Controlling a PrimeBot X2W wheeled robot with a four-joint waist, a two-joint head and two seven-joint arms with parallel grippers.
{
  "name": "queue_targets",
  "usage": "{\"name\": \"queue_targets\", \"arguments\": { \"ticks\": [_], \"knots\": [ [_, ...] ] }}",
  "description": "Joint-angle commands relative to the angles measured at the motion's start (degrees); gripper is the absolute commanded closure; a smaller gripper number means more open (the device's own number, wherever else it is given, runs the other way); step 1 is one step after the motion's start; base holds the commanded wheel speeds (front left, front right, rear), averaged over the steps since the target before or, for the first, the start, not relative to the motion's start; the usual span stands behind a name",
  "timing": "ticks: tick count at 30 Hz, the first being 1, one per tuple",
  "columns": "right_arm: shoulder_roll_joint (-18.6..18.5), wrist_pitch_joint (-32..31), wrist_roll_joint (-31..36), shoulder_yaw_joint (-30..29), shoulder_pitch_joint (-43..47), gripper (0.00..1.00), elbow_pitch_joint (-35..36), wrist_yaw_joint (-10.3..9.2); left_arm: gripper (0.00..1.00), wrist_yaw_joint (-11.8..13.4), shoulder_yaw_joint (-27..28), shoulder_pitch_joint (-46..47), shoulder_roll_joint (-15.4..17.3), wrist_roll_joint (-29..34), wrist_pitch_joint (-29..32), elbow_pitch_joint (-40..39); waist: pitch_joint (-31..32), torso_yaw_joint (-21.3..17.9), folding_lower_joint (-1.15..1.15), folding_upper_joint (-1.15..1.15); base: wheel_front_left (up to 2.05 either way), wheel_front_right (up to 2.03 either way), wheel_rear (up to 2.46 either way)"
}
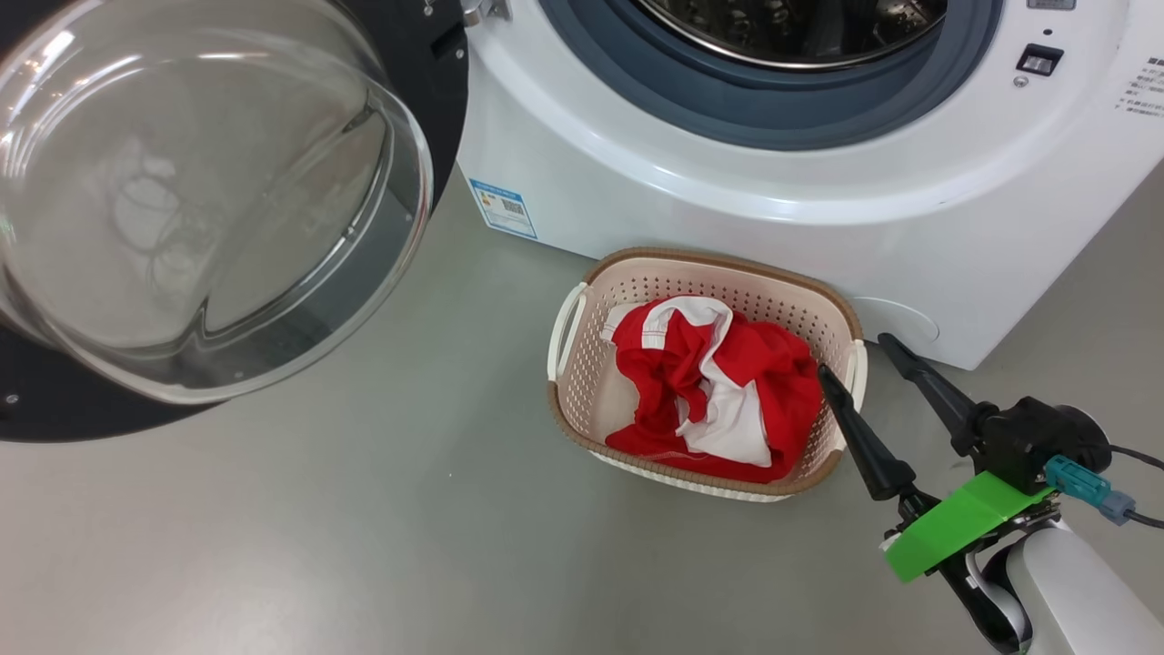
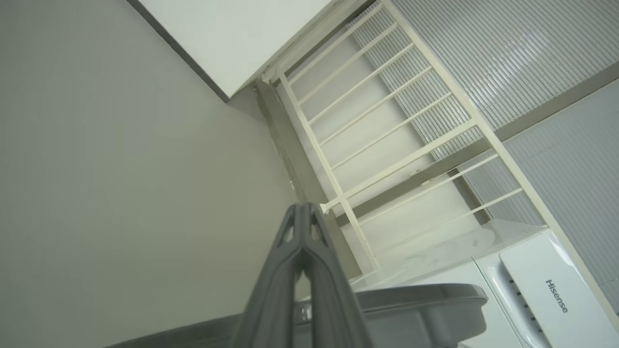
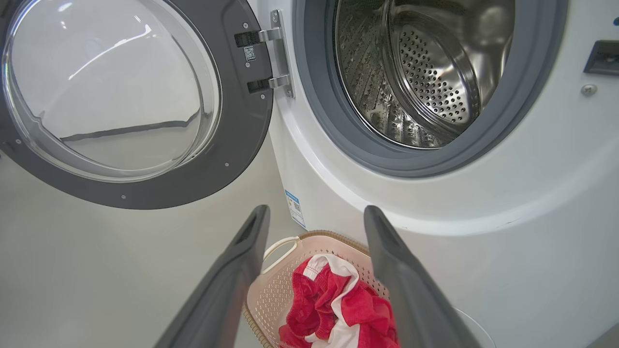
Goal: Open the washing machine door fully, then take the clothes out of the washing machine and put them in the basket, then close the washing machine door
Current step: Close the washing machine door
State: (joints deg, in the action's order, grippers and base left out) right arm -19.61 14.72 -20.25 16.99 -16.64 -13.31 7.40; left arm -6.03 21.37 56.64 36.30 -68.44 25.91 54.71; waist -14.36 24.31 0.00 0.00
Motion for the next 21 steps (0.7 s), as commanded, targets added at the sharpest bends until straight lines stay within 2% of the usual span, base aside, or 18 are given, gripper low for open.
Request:
{"name": "queue_targets", "arguments": {
  "ticks": [1,8,21],
  "knots": [
    [-0.37,0.28,0.48,1.39,-0.76,0.00,1.25,0.09,1.00,0.42,0.28,1.08,4.98,-0.77,1.45,-0.61,-0.44,-0.09,0.00,0.00,0.00,0.00,0.00],
    [-1.29,0.28,0.47,2.38,-2.27,0.00,1.16,0.09,1.00,0.75,-0.71,2.89,6.30,-2.41,10.17,4.28,-2.46,-0.69,0.00,0.00,0.00,0.00,0.00],
    [-1.91,0.28,0.67,2.62,-3.51,0.00,0.89,0.09,1.00,-0.12,-0.79,1.74,5.26,-4.95,18.12,5.81,-3.78,-1.08,0.00,0.00,0.00,0.00,0.00]
  ]
}}
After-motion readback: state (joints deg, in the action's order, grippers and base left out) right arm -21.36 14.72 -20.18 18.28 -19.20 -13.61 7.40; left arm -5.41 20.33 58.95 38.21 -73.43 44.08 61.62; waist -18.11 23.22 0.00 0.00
